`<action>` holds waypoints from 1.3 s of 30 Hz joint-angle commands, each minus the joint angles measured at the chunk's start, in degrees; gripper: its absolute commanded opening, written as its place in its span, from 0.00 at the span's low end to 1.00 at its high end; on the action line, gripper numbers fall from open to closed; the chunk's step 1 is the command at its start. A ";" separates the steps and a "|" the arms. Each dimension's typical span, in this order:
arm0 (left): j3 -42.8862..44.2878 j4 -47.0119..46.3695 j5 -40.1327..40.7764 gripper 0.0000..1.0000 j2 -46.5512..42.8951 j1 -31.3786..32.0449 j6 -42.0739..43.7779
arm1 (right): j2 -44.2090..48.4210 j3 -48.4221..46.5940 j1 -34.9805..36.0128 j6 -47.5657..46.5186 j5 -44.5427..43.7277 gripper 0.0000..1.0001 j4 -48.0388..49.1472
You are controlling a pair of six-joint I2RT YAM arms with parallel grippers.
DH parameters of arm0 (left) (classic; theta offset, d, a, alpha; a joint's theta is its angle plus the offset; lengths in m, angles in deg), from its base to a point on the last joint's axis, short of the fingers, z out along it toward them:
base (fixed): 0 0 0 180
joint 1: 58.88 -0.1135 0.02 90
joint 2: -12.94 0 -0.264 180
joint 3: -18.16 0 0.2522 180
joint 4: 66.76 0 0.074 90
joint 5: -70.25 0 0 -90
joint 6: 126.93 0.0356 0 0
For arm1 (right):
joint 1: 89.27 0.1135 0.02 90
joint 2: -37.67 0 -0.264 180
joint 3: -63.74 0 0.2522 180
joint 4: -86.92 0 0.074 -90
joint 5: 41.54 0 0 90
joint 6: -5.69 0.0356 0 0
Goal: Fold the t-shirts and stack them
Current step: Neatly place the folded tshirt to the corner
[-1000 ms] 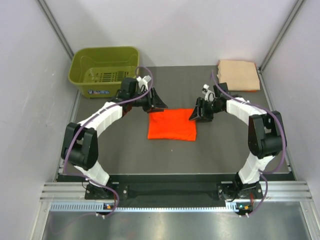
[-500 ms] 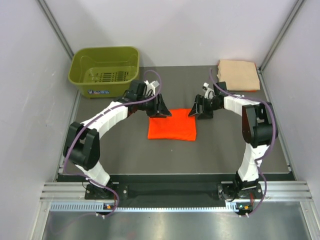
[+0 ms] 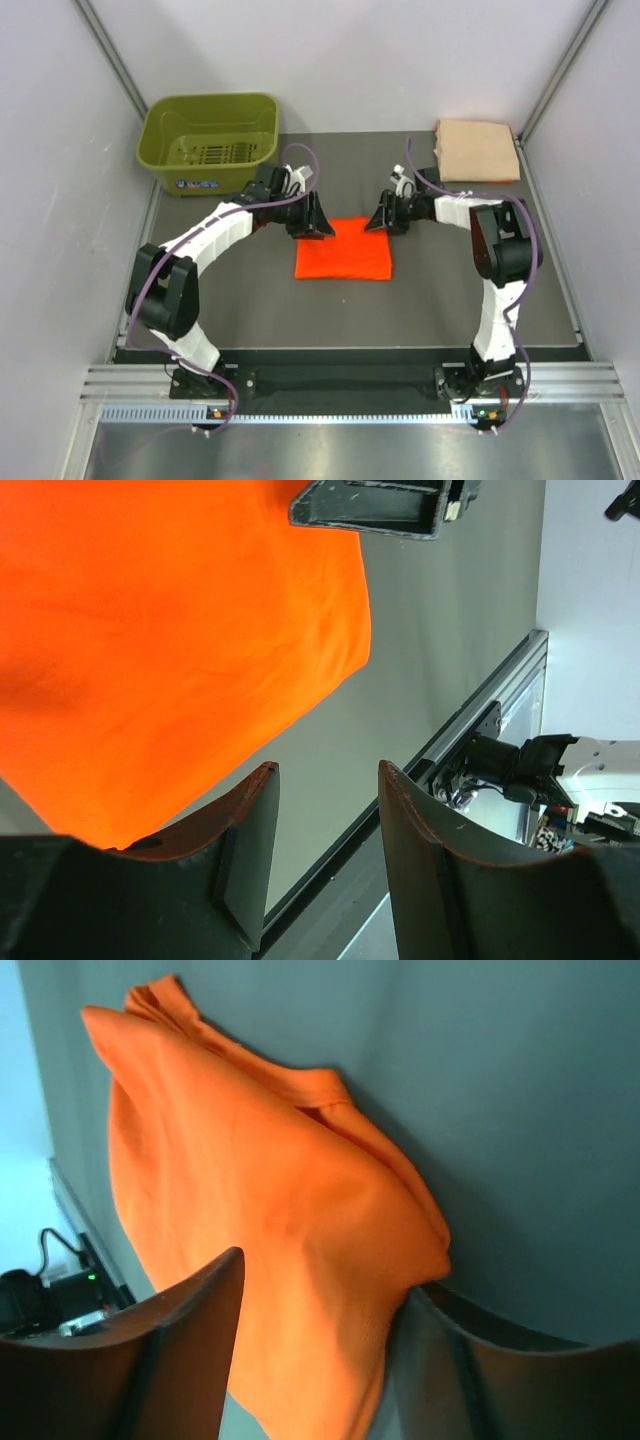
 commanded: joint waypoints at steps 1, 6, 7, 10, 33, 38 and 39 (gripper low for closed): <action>1.41 1.42 -0.49 0.49 -2.38 -1.16 1.87 | -4.07 -0.30 3.24 2.22 -3.47 0.50 2.31; 2.21 2.04 -1.63 0.49 -3.17 -2.12 1.60 | -4.17 -3.55 5.09 0.21 -8.12 0.08 -0.23; 2.29 2.04 -1.63 0.49 -3.35 -2.21 1.60 | -3.82 -3.99 5.09 -0.49 -8.57 0.04 -0.93; 2.12 2.30 -1.81 0.49 -3.70 -2.74 1.60 | -2.15 -8.11 5.18 -4.71 -11.12 0.00 -5.41; -11.59 4.50 2.32 0.48 -12.76 -3.62 -3.93 | 7.88 -30.44 5.97 -27.74 -43.98 0.00 -20.72; -10.19 5.73 2.67 0.48 -12.49 -3.62 -3.06 | 2.62 -38.26 5.71 -29.50 -47.94 0.00 -21.68; -9.93 6.60 2.85 0.48 -12.49 -3.62 -2.45 | 1.99 -39.49 5.36 -29.85 -49.17 0.00 -21.77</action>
